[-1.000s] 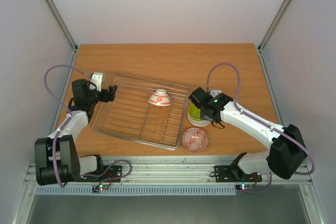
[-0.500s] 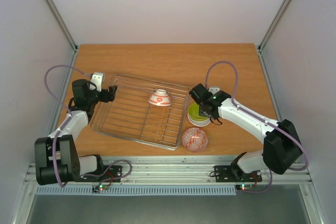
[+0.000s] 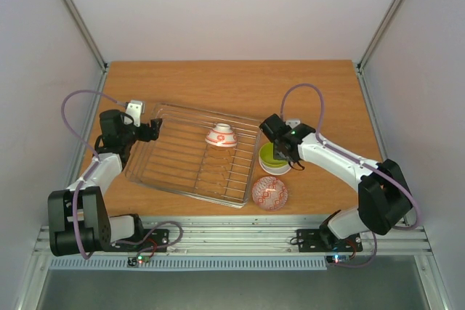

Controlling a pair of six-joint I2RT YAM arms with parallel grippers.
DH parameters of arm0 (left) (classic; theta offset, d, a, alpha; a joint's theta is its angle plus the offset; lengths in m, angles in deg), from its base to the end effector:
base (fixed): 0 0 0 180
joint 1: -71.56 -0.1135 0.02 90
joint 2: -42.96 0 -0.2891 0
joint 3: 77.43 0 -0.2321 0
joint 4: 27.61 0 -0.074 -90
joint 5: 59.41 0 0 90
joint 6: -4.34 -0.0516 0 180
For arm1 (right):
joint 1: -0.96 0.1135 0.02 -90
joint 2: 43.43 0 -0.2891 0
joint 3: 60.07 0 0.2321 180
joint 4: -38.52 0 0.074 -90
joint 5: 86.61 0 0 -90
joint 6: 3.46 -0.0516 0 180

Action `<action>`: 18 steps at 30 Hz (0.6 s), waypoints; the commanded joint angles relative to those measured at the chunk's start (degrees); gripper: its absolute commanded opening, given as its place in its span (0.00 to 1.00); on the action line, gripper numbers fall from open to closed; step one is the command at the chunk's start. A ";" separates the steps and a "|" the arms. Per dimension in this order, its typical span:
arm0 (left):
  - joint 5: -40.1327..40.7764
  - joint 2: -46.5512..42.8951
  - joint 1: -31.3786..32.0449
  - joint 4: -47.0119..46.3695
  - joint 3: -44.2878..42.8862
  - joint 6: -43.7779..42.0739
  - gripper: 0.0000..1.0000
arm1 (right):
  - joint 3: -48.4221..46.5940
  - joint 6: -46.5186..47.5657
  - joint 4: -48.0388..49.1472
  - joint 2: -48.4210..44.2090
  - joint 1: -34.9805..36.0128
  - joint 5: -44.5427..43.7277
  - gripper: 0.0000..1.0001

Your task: Load the bowls into the dish rack

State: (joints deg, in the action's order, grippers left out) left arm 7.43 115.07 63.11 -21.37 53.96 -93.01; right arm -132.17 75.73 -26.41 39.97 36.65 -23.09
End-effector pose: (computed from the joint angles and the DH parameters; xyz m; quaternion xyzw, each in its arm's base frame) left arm 0.2498 0.0166 0.2358 0.0926 0.8482 -0.1044 0.5109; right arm 0.2108 0.1231 0.2385 -0.1814 0.9496 -0.1629 0.1970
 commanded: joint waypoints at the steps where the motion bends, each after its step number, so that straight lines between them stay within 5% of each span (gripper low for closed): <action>1: -0.14 0.19 -0.34 -1.49 -0.39 -0.35 0.88 | -1.85 0.19 0.15 0.48 -0.26 -0.34 0.14; 8: -0.20 0.38 -0.34 -1.63 -0.44 -0.28 0.89 | -1.85 0.31 -1.20 -0.03 -0.30 -1.81 0.02; 18: -0.23 0.30 -0.34 -1.54 -0.52 -0.08 0.89 | -3.79 4.80 -4.10 -5.15 -0.19 -6.55 0.01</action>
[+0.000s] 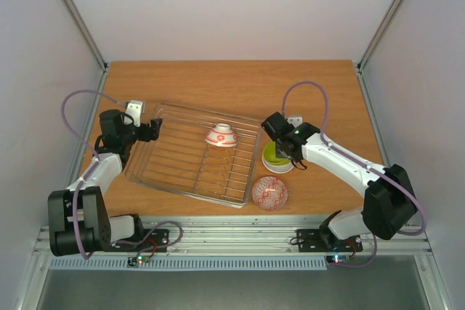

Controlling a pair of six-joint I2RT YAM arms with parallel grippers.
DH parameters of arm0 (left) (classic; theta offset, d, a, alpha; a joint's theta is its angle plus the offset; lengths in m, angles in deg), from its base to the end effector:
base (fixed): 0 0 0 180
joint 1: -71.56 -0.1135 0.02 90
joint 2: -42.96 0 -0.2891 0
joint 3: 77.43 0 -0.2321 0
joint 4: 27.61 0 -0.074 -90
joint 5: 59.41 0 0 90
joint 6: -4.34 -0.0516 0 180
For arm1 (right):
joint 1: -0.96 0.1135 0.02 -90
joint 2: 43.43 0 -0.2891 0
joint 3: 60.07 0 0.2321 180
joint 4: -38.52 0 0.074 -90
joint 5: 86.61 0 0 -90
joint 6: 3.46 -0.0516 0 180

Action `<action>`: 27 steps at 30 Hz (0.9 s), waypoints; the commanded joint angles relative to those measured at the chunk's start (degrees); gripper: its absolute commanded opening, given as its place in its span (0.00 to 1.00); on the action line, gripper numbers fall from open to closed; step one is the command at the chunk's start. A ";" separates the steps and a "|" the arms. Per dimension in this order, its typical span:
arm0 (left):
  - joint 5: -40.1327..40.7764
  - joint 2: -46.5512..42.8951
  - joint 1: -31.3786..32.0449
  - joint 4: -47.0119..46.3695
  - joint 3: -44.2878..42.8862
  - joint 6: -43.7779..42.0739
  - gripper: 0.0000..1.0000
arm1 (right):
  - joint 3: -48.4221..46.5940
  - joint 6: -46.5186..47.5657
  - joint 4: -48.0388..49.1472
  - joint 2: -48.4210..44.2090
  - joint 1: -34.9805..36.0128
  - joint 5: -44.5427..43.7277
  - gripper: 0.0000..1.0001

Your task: Load the bowls into the dish rack

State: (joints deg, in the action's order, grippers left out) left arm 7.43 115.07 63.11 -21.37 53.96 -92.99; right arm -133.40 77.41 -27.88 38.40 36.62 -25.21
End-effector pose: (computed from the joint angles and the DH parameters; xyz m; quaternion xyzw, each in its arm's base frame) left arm 0.2498 0.0166 0.2358 0.0925 0.8482 -0.1045 0.5109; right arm 0.2090 0.1196 0.2502 -0.1888 0.9424 -0.1779 0.2110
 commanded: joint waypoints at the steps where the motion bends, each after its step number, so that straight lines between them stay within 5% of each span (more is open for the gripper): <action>1: -0.14 0.25 -0.36 -1.60 -0.55 -0.13 0.89 | -3.01 3.97 -2.99 -4.22 -0.15 -5.46 0.01; 7: -0.31 0.21 -0.34 -1.46 -0.50 0.02 0.89 | -6.64 12.94 -2.07 -8.75 2.48 -16.31 0.01; 14: -0.01 0.13 -0.34 -1.49 -0.56 -0.14 0.89 | -5.19 34.08 14.45 -11.39 12.67 -25.78 0.01; 21: -0.13 -0.27 -0.34 -1.42 -0.43 -0.05 0.89 | -1.43 61.36 39.58 -9.41 22.82 -30.86 0.01; 27: 0.02 -0.53 -0.34 -1.41 -0.44 -0.10 0.89 | 6.57 93.92 79.61 -5.80 28.82 -31.77 0.01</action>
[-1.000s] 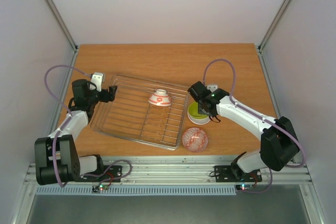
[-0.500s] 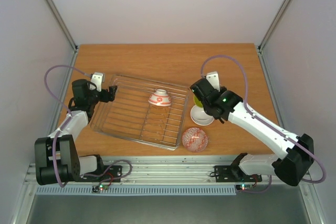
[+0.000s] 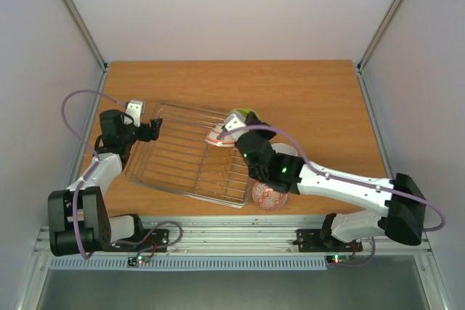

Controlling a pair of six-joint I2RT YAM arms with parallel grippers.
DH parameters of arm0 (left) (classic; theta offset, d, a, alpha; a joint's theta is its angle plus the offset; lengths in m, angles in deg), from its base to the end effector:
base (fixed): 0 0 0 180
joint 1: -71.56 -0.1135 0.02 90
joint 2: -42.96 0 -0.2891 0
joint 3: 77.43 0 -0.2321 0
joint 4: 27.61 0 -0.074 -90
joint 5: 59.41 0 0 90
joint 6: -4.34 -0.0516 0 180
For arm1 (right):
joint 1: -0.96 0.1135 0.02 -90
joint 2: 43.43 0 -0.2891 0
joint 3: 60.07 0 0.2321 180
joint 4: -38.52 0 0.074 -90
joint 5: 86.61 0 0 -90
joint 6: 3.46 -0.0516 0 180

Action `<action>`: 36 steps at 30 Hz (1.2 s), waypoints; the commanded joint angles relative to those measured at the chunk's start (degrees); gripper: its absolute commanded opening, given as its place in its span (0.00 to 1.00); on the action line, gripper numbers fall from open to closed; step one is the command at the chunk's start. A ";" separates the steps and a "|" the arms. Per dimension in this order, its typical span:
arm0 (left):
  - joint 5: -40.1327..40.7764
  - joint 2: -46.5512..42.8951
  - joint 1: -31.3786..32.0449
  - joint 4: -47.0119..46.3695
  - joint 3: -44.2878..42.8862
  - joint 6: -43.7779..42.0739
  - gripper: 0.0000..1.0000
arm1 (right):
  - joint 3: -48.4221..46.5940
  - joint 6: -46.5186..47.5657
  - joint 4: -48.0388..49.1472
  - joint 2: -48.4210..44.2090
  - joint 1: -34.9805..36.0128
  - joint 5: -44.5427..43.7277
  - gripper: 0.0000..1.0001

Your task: Load the bowls into the dish rack

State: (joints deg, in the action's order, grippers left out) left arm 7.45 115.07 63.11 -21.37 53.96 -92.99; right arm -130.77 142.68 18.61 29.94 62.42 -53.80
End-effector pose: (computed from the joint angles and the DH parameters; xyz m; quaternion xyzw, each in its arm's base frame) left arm 0.2498 0.0166 0.2358 0.0924 0.8483 -0.1043 0.5109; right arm 0.1639 0.2105 0.3405 -0.4871 0.6056 -0.3751 0.5052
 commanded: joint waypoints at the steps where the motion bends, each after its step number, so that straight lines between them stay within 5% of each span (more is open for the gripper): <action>1: -0.07 -0.51 -0.34 -1.38 -0.43 -0.13 0.89 | 5.14 34.73 40.16 4.07 3.66 -3.15 0.01; 7: -0.07 -0.18 -0.32 -1.52 -0.39 -0.17 0.89 | 8.08 68.59 82.57 15.76 6.28 -1.77 0.01; 22: -0.50 0.30 -0.34 -1.89 -0.30 0.04 0.89 | 12.14 69.55 82.94 17.40 16.52 -4.75 0.01; 36: -1.06 0.04 -0.34 -1.75 -0.28 0.41 0.89 | 13.66 64.01 82.83 24.35 18.27 -5.71 0.01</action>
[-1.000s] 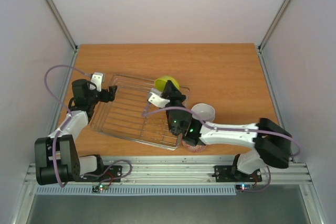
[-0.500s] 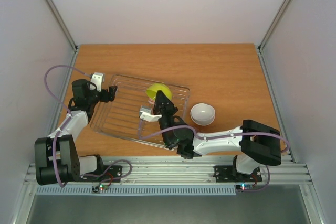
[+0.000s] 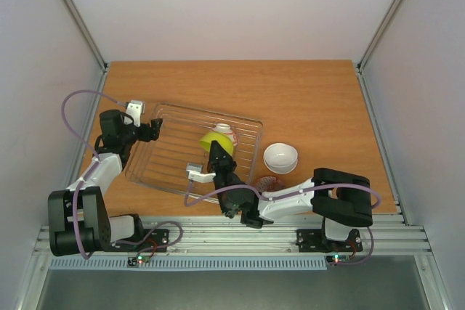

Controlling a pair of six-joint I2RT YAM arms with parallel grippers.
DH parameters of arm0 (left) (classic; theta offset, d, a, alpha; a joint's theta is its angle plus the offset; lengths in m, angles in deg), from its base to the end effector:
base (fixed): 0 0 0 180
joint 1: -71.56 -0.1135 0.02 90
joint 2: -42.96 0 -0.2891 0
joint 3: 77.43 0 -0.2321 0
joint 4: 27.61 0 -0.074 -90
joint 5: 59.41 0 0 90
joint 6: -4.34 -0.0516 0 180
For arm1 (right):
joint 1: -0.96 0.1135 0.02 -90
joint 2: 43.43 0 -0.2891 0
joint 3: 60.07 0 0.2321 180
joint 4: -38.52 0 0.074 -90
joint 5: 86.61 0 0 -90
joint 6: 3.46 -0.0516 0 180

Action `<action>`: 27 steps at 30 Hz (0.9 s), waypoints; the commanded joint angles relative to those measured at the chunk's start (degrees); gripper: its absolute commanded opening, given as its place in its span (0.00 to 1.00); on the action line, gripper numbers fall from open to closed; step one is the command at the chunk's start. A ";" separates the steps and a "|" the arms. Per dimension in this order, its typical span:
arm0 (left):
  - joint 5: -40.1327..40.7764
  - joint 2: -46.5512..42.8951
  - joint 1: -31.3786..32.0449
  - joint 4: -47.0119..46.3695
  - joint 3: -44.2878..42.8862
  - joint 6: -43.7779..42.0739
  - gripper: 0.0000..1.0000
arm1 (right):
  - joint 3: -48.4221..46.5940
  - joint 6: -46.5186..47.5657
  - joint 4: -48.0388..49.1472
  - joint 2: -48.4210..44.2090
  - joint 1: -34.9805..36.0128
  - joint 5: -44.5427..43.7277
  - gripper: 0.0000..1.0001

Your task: Load the bowls into the dish rack

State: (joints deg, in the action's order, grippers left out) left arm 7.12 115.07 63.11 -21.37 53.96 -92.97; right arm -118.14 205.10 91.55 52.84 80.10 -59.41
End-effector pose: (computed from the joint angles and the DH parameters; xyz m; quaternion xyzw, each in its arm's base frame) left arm 0.2497 0.0163 0.2359 0.0937 0.8478 -0.1069 0.5109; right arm 0.1069 0.3138 0.2823 -0.5779 0.3279 -0.5273 0.5296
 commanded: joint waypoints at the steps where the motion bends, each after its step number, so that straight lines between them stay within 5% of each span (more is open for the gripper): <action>1: -0.72 -0.03 -0.34 -1.73 -0.25 0.37 0.89 | 1.22 1.25 9.89 1.79 0.58 -0.05 0.01; 27: -0.27 1.08 -0.34 -2.00 -0.29 0.07 0.89 | 1.54 -0.42 10.05 9.61 0.58 1.28 0.01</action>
State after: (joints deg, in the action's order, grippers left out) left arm 7.01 115.34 63.11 -21.37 53.96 -92.97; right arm -115.87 203.86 93.19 60.89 80.69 -57.75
